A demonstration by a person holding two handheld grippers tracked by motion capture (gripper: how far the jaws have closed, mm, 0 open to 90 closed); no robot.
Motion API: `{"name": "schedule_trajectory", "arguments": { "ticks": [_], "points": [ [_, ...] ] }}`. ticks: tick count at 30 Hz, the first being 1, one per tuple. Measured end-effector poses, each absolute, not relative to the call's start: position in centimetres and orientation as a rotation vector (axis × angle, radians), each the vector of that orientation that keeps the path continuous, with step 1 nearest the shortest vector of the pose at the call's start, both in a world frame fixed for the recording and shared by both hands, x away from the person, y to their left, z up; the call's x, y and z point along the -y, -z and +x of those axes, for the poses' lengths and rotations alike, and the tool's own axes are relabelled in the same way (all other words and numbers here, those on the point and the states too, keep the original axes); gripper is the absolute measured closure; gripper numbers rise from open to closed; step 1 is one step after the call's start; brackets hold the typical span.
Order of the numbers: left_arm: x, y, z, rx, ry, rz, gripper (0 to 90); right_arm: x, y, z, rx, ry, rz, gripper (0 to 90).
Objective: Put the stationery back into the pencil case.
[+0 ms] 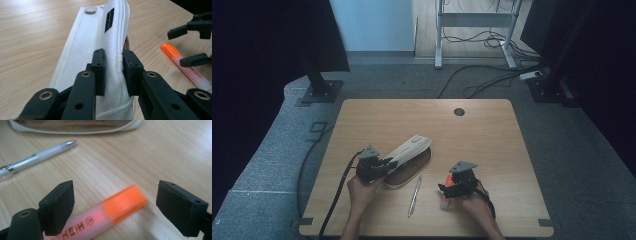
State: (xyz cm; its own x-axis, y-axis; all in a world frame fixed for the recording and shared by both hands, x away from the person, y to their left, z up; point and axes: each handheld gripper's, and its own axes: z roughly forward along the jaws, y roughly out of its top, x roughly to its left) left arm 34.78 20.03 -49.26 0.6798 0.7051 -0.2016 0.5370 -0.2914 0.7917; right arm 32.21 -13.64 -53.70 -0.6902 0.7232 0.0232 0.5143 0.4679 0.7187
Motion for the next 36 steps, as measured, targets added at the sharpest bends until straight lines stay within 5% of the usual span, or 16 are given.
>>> {"name": "schedule_trajectory", "arguments": {
  "ticks": [13, 31, 36],
  "points": [
    [-20.0, 49.3, 34.8, -0.962, -0.231, 1.975, 73.5, 13.8, 54.9, 30.7, -2.452, -1.02, 1.056, 16.4],
    [-20.0, 49.3, 34.7, -0.961, -0.233, 1.976, 73.5, 15.3, 54.2, 29.3, -2.475, -1.011, 1.008, 57.5],
    [-20.0, 49.3, 34.7, -0.961, -0.233, 1.976, 73.4, 15.9, 54.2, 29.1, -2.477, -0.991, 1.012, 45.8]
  ]
}}
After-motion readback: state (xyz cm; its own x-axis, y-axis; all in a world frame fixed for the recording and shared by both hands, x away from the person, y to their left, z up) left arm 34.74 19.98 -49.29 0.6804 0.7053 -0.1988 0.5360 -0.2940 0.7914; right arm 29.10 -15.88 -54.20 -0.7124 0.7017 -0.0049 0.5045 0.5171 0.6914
